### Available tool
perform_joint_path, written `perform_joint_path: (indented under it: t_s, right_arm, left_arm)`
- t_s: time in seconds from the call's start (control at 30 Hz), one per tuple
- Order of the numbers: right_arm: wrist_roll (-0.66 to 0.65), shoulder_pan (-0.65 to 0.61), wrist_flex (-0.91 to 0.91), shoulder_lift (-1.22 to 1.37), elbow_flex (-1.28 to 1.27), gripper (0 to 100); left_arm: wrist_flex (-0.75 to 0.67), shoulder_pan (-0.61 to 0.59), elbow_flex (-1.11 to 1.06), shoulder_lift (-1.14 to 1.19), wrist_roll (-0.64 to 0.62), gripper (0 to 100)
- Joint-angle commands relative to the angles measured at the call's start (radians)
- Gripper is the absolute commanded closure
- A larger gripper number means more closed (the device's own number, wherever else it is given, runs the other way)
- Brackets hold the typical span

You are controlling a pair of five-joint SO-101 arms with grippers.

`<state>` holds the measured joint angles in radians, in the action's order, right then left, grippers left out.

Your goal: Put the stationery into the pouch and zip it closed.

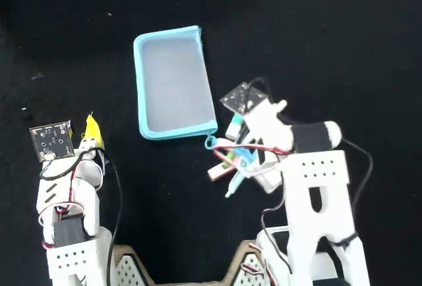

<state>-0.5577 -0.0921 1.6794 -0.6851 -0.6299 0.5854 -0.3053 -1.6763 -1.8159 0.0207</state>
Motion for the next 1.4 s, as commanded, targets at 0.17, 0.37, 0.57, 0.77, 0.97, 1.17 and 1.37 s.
perform_joint_path:
  t_s: [0.17, 0.37, 0.57, 0.77, 0.97, 1.17, 1.37]
  right_arm:
    - [-0.009, -0.029, -0.064, 0.005, 0.185, 80.0]
    - [0.132, -0.204, -0.241, 0.008, 0.148, 80.1]
    - [0.101, -0.261, -0.560, 0.008, -0.177, 80.1]
    - [0.031, -0.262, -0.806, 0.025, -0.366, 80.1]
    - [0.026, -0.245, -0.807, 0.243, -0.268, 80.1]
    - [-0.018, -0.218, -0.806, 0.387, -0.182, 80.1]
    - [-0.103, -0.226, -0.813, 0.441, -0.180, 80.2]
  left_arm:
    - [0.005, 0.005, -0.022, -0.008, 0.015, 85]
    - [0.003, 0.005, -0.022, -0.008, 0.015, 85]
    - [0.005, -0.001, -0.022, -0.008, 0.015, 85]
    - [0.005, 0.004, -0.022, -0.008, 0.015, 85]
    - [0.005, 0.005, -0.022, -0.008, 0.015, 85]
    - [0.006, 0.005, -0.022, -0.008, 0.015, 85]
    - [0.006, 0.005, -0.022, -0.008, 0.015, 85]
